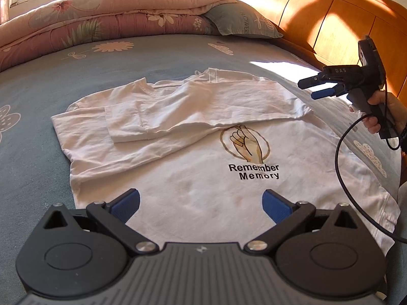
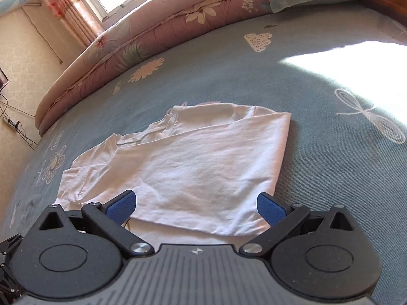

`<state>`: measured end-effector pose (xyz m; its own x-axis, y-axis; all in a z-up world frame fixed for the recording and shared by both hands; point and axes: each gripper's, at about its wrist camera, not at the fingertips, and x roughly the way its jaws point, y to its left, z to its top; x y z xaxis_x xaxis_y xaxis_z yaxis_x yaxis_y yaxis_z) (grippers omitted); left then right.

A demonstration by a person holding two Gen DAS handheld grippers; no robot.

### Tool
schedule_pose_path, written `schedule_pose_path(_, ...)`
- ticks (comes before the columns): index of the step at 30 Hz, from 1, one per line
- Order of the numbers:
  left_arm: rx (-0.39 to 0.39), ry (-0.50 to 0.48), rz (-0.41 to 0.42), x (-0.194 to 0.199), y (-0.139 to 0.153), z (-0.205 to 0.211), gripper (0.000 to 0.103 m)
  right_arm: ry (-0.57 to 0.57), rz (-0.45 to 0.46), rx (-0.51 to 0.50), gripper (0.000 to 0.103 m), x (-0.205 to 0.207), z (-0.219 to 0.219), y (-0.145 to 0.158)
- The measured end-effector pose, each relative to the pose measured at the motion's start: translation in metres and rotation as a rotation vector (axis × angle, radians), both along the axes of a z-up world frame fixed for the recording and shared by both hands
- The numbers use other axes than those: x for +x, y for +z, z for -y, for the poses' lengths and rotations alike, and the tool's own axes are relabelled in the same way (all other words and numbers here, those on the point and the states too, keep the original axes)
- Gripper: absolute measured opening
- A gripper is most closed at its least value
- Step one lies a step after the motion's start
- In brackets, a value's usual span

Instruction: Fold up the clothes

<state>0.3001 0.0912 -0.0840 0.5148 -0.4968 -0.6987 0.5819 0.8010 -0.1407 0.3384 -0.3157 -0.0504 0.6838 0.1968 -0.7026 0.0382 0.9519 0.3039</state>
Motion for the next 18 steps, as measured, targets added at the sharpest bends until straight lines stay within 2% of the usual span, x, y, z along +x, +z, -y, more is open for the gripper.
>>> schedule_pose_path(2,0.008,-0.011,-0.004,0.001,-0.002,0.006,0.102,-0.016,0.013,-0.242,0.103,-0.01,-0.007,0.001)
schedule_pose_path(4,0.018,-0.025,-0.01,0.001,-0.005,0.011,0.102,0.035,-0.007,-0.48,0.103,-0.021,-0.02,-0.012)
schedule_pose_path(7,0.044,-0.029,-0.017,0.001,-0.01,0.018,0.102,0.114,-0.005,-0.678,0.103,-0.034,-0.034,-0.036)
schedule_pose_path(8,0.048,-0.031,-0.021,0.001,-0.011,0.021,0.102,0.114,0.007,-0.697,0.103,-0.035,-0.036,-0.04)
schedule_pose_path(10,0.058,-0.035,-0.027,0.002,-0.013,0.025,0.102,0.091,0.017,-0.666,0.103,-0.026,-0.035,-0.045)
schedule_pose_path(15,0.062,-0.056,-0.025,-0.001,-0.012,0.03,0.102,-0.053,0.058,-0.651,0.103,-0.018,-0.021,-0.043)
schedule_pose_path(18,0.064,-0.053,-0.029,0.0,-0.014,0.029,0.102,-0.08,0.047,-0.543,0.103,-0.025,0.004,-0.046)
